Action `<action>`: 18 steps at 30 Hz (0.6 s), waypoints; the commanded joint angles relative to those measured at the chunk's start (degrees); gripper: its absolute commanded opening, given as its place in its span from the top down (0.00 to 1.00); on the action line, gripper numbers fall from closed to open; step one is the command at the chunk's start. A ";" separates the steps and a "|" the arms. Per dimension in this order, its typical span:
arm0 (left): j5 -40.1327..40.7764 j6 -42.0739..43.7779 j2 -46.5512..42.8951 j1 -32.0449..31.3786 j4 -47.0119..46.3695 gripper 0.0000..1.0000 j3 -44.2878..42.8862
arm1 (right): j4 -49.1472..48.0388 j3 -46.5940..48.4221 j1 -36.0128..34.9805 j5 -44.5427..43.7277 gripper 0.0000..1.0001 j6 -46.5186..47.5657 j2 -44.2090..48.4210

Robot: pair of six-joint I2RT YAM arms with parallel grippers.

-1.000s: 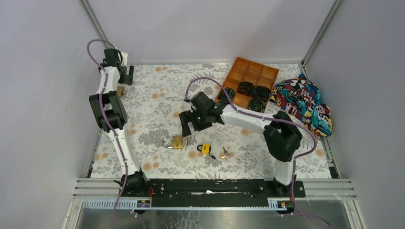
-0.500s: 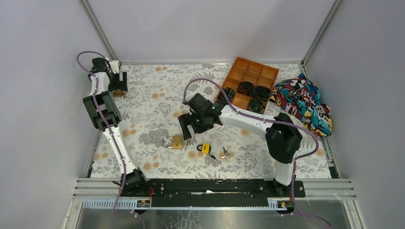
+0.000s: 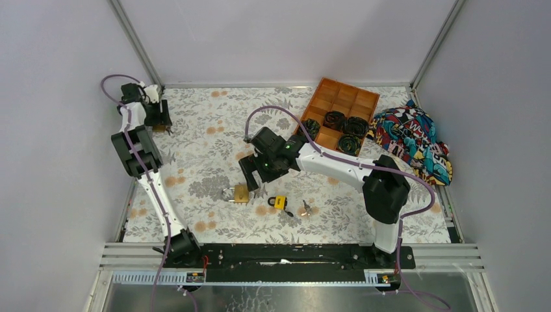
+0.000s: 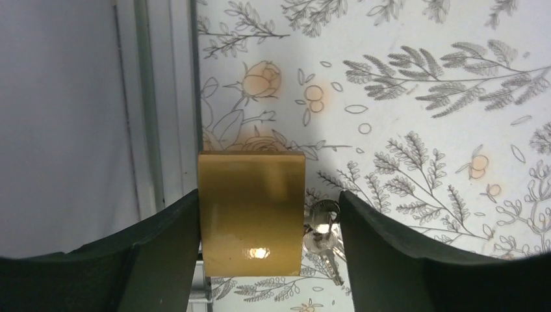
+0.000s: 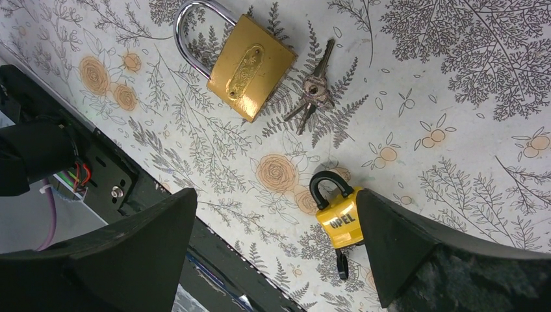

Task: Lock with the key
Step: Remove the lock from the center of the board.

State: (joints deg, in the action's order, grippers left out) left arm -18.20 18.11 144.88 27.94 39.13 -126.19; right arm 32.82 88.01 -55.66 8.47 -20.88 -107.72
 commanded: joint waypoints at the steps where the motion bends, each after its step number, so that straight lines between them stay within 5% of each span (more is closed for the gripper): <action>1: -3.66 4.03 -4.02 -0.28 0.94 0.34 8.78 | 1.08 2.56 -0.50 -0.99 0.00 1.55 2.55; 7: -3.30 8.52 -14.66 -1.05 -4.98 0.52 26.43 | 0.57 2.29 -0.48 -0.77 0.00 2.32 3.19; 14: -2.18 12.68 -21.34 -4.11 -5.33 1.00 39.56 | -0.67 -0.06 -0.50 -0.83 0.00 2.88 5.70; 18: -2.58 14.70 -25.49 -6.48 -6.00 1.00 45.73 | -0.91 -1.39 -0.51 -1.28 0.00 3.08 7.00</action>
State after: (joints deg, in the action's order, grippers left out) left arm -16.95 31.81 121.19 25.52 26.20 -86.91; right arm 32.91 87.20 -55.66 8.38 -18.96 -105.49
